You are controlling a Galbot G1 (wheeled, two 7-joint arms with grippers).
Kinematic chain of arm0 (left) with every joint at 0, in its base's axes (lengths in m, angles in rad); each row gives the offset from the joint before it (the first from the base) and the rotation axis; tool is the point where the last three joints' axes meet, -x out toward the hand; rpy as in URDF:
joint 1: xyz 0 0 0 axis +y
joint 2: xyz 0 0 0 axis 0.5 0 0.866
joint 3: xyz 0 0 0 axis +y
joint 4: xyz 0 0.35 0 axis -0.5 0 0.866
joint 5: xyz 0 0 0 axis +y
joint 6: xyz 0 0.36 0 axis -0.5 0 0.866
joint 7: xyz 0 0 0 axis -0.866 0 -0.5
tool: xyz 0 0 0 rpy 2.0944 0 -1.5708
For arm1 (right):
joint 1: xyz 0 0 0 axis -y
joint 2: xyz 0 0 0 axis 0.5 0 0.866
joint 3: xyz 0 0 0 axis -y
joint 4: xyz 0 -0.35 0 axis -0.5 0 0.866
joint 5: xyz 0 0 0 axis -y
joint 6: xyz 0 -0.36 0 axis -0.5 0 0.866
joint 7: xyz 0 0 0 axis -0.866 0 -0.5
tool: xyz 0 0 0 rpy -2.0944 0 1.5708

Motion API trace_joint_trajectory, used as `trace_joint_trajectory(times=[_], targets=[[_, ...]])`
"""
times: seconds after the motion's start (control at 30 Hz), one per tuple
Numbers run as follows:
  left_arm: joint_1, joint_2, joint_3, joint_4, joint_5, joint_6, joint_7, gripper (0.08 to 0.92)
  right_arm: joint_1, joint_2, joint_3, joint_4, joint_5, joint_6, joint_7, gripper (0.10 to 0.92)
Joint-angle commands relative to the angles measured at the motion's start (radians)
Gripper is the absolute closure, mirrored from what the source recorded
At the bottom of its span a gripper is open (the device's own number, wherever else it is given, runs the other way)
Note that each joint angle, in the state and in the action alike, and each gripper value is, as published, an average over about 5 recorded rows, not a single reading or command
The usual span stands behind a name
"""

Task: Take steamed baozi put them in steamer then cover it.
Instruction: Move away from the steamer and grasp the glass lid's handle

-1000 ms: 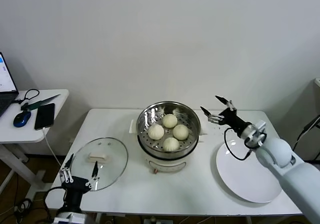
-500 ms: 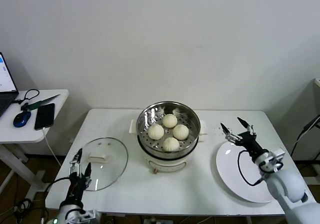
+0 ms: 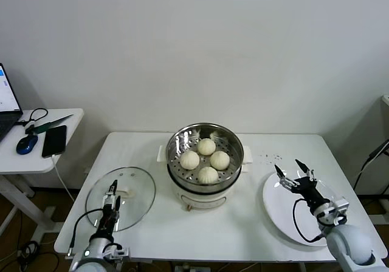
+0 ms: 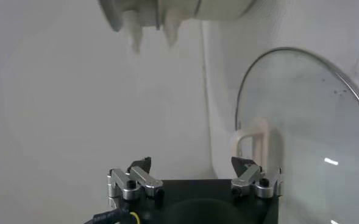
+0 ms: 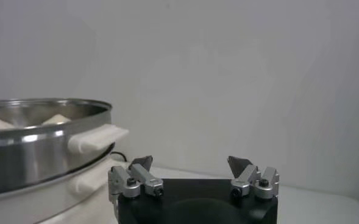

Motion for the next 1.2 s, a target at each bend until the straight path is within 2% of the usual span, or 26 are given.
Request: trace_joint_trajectory(times=[0.03,0.8,0.9,1.2], targets=[[-0.167,0.014,0.004,0.224,0.078,-0.026,-0.039,0.177,-0.039,0.028,0.028,-0.019,-0.03,0.011,-0.004,0.203],[-0.247,0.032,-0.008,0.311,0.043,-0.043,-0.101,0.182,-0.045,0.065,0.028,-0.031,-0.097,0.032,-0.021,0.203],[-0.245,0.032,-0.008,0.318,0.041,-0.047,-0.099,0.229,-0.043,0.067,0.028,-0.034,-0.102,0.034,-0.023,0.203],[-0.238,0.034,-0.009,0.312,0.028,-0.051,-0.09,0.484,-0.037,0.077,0.025,-0.041,-0.119,0.039,-0.029,0.203]])
